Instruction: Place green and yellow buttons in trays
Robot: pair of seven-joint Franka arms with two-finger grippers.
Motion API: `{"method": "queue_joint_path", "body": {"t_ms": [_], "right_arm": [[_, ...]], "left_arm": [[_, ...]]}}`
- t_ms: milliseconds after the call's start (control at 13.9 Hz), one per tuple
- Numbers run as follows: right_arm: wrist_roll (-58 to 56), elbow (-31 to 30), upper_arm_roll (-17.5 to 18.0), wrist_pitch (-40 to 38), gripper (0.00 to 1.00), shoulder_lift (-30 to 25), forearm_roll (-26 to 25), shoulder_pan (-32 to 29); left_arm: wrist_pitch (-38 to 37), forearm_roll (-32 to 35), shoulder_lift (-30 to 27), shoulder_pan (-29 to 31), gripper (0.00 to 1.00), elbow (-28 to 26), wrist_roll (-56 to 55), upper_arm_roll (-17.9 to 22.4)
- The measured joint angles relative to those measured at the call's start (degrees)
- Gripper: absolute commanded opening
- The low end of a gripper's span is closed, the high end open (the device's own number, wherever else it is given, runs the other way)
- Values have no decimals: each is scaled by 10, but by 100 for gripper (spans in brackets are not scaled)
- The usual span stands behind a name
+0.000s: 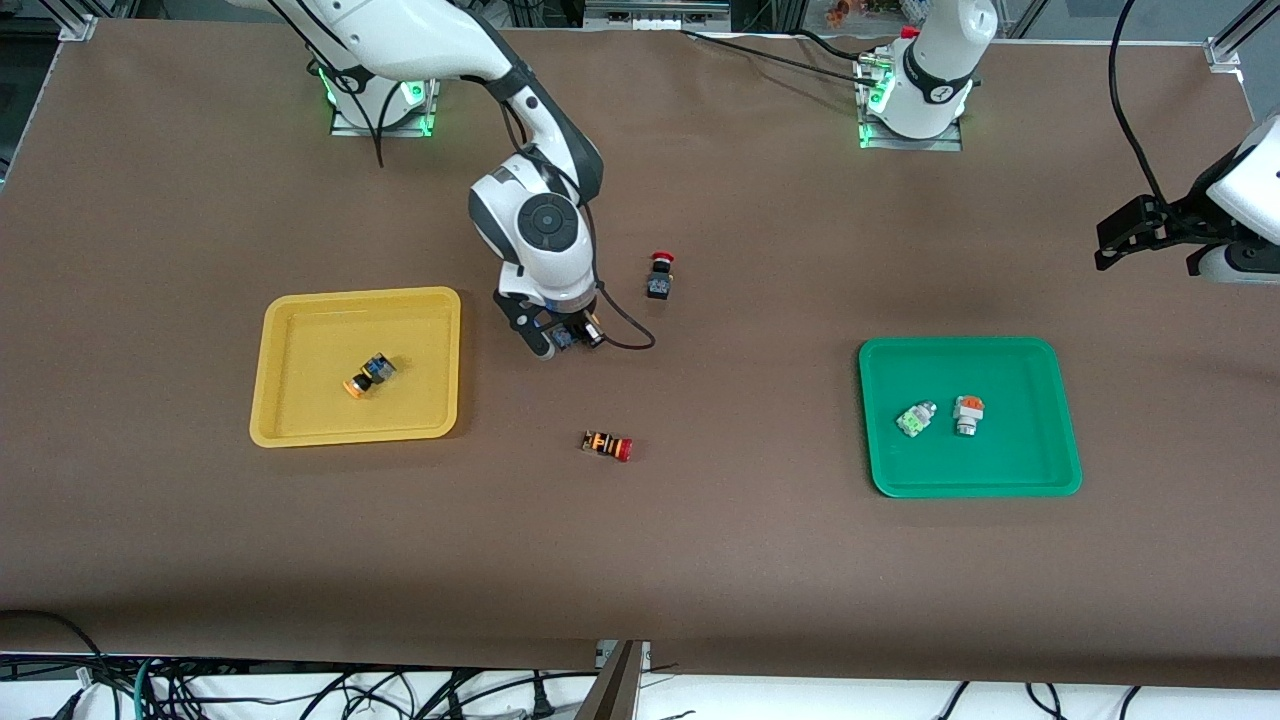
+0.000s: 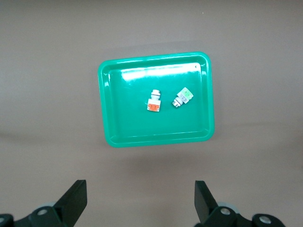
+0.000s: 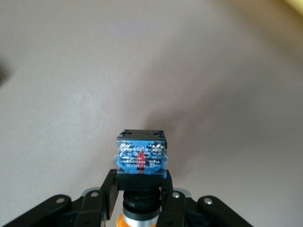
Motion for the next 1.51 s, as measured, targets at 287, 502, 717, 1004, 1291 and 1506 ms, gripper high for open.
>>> {"method": "queue_joint_path", "body": {"t_ms": [287,502,717,1004,1291,1506], "right_arm": [[-113,-8,-43,-27,0,-33,1,-2],[-207,-38,-77,-29,0,-58,1,-8],[-313,-79,-93,-30,0,-90,16,-38],[-417,-126,-102,-11,0,-113,24,-74],[-496,-203,-103,84,0,-127,33,-100],[-523,-226,-103,116,28,-127,34,-103]], "left_arm": [[-1,0,0,0,100,0,-1,-1],[-2,0,0,0,100,1,-2,-1],[-11,0,0,0,100,1,-3,-1],[-15,0,0,0,100,2,-5,-1],[-16,0,-1,0,100,2,-5,-1],[-16,0,-1,0,100,3,-5,-2]]}}
